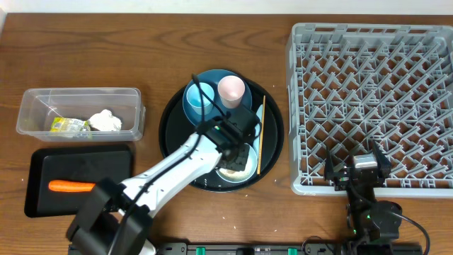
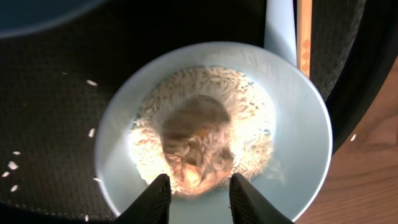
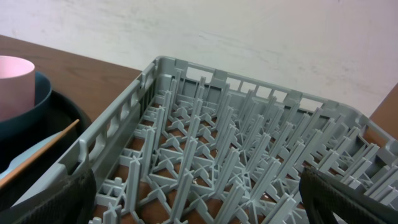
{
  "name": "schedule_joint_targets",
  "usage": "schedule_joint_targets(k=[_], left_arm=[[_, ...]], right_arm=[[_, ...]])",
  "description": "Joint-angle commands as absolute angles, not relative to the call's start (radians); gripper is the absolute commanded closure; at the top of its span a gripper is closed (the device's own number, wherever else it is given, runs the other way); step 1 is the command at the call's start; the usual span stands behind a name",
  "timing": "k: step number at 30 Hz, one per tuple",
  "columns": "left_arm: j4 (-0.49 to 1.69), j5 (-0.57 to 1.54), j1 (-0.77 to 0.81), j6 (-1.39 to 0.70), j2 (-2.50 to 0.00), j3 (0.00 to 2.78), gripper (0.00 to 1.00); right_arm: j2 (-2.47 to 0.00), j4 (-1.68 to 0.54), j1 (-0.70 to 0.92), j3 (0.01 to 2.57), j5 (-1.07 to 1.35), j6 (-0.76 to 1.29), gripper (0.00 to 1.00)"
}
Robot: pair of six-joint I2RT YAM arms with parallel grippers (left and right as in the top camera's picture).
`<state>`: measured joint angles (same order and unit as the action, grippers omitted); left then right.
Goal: Sort waste into correct bins and load items into the dishwasher rack
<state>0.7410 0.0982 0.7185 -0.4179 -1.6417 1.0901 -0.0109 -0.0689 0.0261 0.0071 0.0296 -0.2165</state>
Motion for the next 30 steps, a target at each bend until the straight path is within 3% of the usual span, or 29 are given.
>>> schedule_joint_targets(k=[1,10,13,16,30], left_arm=[[0.748,0.133,0.691,-0.413,-1.601,1.113,0.68],[0.754,0.139,0.691,-0.412,-1.601,1.113,0.67],[0.754,0.139,0.692,-0.412,-1.603,1.11,0.5],[0.753,0.139,0.693,-0.413,-1.613,1.101,0.44],[0.716,0.139,0.693,-0.413,-1.681,1.094,0.44]], right_arm=[[-0.007,-0.072,0.02,0.006,0.027,-0.222,0.01],[-0.007,-0.072,0.02,0.006,0.027,-0.222,0.01],[-0.007,-0.072,0.02,0.006,0.027,-0.222,0.01],[-0.007,-0.072,0.02,0.006,0.027,-0.222,0.01],[-0.007,-0.072,0.02,0.006,0.027,-0.222,0.01]])
